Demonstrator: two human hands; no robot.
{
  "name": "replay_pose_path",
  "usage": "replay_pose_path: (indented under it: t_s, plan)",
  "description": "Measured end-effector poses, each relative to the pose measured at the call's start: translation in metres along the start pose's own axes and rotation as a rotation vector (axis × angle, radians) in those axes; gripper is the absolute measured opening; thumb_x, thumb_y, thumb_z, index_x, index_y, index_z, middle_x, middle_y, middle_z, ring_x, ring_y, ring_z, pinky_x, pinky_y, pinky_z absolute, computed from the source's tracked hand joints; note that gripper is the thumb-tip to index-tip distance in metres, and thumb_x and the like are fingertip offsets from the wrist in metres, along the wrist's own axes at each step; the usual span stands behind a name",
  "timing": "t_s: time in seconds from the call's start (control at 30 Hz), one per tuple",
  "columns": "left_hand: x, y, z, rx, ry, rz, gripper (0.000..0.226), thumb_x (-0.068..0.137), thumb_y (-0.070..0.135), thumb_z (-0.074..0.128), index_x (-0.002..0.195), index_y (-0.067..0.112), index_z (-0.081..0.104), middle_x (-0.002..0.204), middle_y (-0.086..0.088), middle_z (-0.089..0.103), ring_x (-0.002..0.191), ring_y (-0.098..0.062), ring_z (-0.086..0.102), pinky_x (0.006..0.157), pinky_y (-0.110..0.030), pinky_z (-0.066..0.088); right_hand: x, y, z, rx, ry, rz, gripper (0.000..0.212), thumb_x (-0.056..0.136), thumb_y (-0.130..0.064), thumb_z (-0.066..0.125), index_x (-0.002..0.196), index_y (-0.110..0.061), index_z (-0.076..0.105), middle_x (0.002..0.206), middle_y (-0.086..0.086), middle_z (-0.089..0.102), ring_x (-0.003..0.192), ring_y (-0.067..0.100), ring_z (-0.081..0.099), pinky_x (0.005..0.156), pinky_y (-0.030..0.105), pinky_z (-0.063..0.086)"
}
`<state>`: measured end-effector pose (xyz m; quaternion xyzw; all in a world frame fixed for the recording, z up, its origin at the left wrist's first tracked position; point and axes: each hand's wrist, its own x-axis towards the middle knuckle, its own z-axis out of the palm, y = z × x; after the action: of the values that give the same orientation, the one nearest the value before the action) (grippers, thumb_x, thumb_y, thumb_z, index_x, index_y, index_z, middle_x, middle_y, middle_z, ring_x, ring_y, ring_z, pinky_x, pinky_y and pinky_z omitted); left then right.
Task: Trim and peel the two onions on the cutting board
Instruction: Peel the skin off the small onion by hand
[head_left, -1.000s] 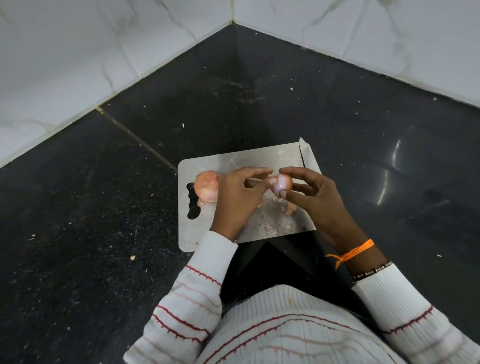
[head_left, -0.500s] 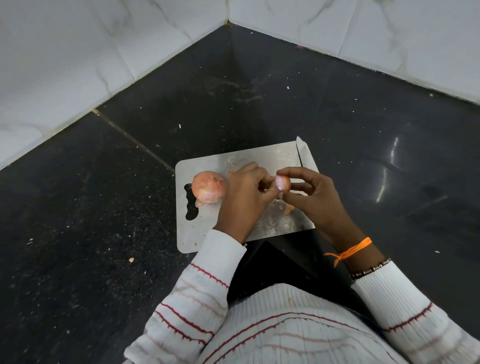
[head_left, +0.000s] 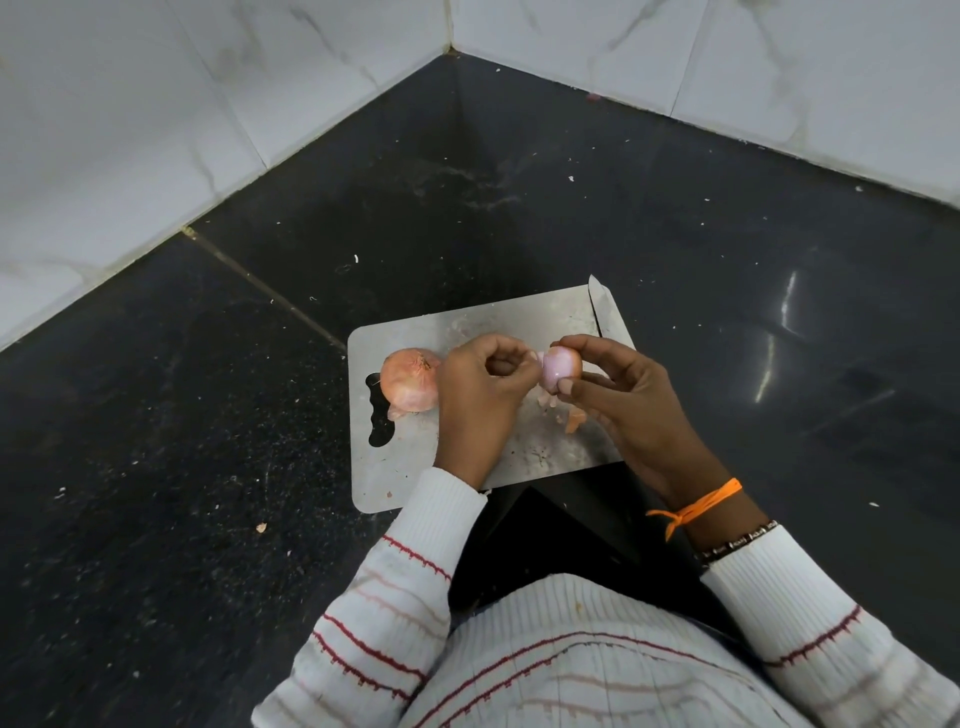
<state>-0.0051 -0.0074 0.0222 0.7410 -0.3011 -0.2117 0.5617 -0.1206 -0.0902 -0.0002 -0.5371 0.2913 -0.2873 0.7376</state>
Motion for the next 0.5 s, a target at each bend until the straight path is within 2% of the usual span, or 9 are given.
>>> replay_pose_path:
  t_s: [0.13,0.2,0.33,0.4,0.5]
  plan:
    - [-0.0021,0.0007,0.0036,-0.395,0.003,-0.288,0.01,0.088,0.002,0.06,0.082,0.008,0.066,0.086,-0.012,0.068,0.076,-0.015,0.066,0.06,-0.016,0.051,0.0016,0.0025,0.0001,0.17,0.001,0.045,0.035,0.073,0.008,0.063,0.104,-0.008,0.063,0.096,-0.002,0.072,0.087,0.019,0.068,0.075,0.029,0.058]
    - [-0.0022,0.0011,0.0052,-0.481,0.003,-0.356,0.012,0.089,0.003,0.059,0.081,0.009,0.065,0.091,-0.014,0.067,0.082,-0.017,0.068,0.063,-0.017,0.053,0.0026,0.0025,0.0,0.173,0.009,0.053,0.034,0.075,0.01,0.062,0.104,-0.007,0.063,0.096,-0.002,0.072,0.087,0.022,0.068,0.074,0.029,0.058]
    - [0.0,-0.0011,0.0057,-0.387,-0.025,-0.32,0.006,0.088,0.018,0.065,0.086,0.012,0.067,0.097,-0.01,0.07,0.09,-0.02,0.069,0.074,-0.025,0.057,0.0027,0.0034,0.0005,0.128,0.018,0.035,0.036,0.067,-0.004,0.071,0.102,-0.009,0.064,0.099,-0.001,0.07,0.093,0.029,0.066,0.084,0.036,0.057]
    - [-0.0004,-0.0043,0.0063,-0.245,-0.051,-0.267,0.019,0.079,0.028,0.074,0.091,0.014,0.068,0.096,-0.004,0.07,0.092,-0.02,0.068,0.078,-0.032,0.058,0.0018,0.0036,0.0013,0.071,0.021,0.021,0.04,0.063,-0.011,0.074,0.101,-0.011,0.064,0.101,0.0,0.07,0.096,0.029,0.066,0.086,0.04,0.055]
    - [-0.0024,-0.0066,0.008,-0.195,-0.036,-0.222,0.02,0.076,0.023,0.078,0.089,0.012,0.069,0.088,-0.003,0.07,0.087,-0.02,0.068,0.078,-0.037,0.058,0.0016,0.0032,0.0006,-0.016,-0.001,-0.002,0.037,0.069,-0.002,0.074,0.104,-0.008,0.062,0.102,0.001,0.069,0.097,0.025,0.067,0.086,0.039,0.055]
